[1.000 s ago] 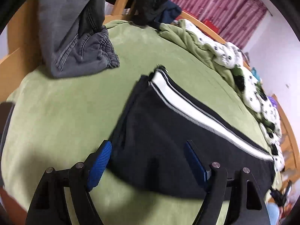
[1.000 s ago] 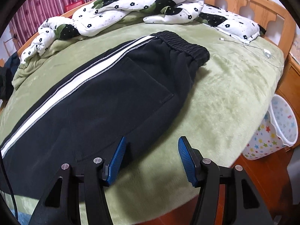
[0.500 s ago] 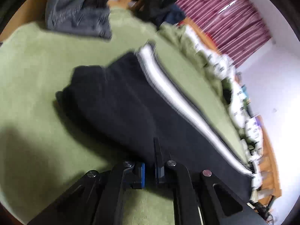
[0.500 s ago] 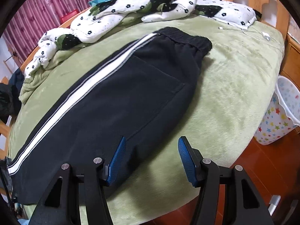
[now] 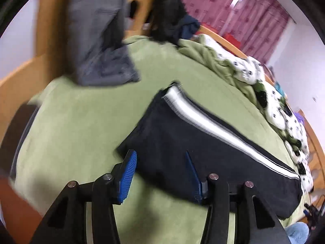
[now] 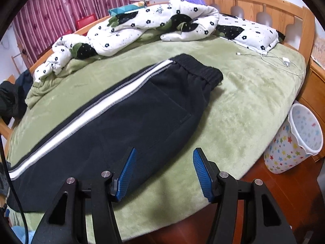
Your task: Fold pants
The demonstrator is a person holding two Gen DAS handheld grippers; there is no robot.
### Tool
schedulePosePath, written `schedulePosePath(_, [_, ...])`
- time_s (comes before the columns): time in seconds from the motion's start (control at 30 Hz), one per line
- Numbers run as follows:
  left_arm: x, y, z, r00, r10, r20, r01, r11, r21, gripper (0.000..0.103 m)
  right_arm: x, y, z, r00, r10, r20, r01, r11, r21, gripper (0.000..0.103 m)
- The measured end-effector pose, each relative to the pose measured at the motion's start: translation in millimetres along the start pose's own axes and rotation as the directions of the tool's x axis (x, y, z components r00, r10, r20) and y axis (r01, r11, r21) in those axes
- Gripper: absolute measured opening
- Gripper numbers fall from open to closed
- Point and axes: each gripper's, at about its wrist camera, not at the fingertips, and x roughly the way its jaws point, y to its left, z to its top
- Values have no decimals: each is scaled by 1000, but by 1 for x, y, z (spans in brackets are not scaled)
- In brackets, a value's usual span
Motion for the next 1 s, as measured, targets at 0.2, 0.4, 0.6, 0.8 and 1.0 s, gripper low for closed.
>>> schedulePosePath(0.2, [67, -25, 61, 999, -32, -30, 32, 999, 17, 47, 20, 20, 7, 1000, -1, -18, 0, 999, -42, 57])
schedulePosePath(0.4, [141, -30, 94, 992, 108, -61, -106, 994, 40, 45, 34, 27, 4, 999, -21, -45, 18, 998, -63, 57])
schedulePosePath(0.6, [133, -23, 99, 994, 103, 35, -104, 994, 44, 14, 49, 39, 18, 999, -25, -29, 22, 996, -90, 57])
schedulePosePath(0.8, [154, -7, 88, 990, 134, -41, -135, 991, -10, 15, 75, 66, 55, 1000, 10, 8, -8, 987, -161, 57])
schedulePosePath(1.0, [148, -18, 91, 977, 210, -43, -208, 977, 43, 33, 131, 98, 106, 997, 71, -2, -70, 973, -222, 57])
